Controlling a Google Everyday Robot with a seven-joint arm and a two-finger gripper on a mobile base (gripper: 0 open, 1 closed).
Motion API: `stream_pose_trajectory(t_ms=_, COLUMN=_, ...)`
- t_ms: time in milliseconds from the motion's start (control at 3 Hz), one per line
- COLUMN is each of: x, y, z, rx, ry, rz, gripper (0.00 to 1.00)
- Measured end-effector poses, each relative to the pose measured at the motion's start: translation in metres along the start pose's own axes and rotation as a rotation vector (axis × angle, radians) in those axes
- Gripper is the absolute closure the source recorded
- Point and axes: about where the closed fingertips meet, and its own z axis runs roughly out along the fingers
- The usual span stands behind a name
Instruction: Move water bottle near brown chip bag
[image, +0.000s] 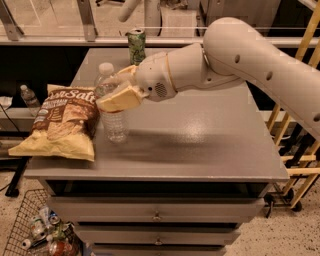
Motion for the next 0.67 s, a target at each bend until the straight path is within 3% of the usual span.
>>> stream_pose_trajectory(t_ms=667, x=-0.0025, y=0.0028, z=0.0034, rx=-0.007, ry=0.001, rz=-0.005, gripper=0.13)
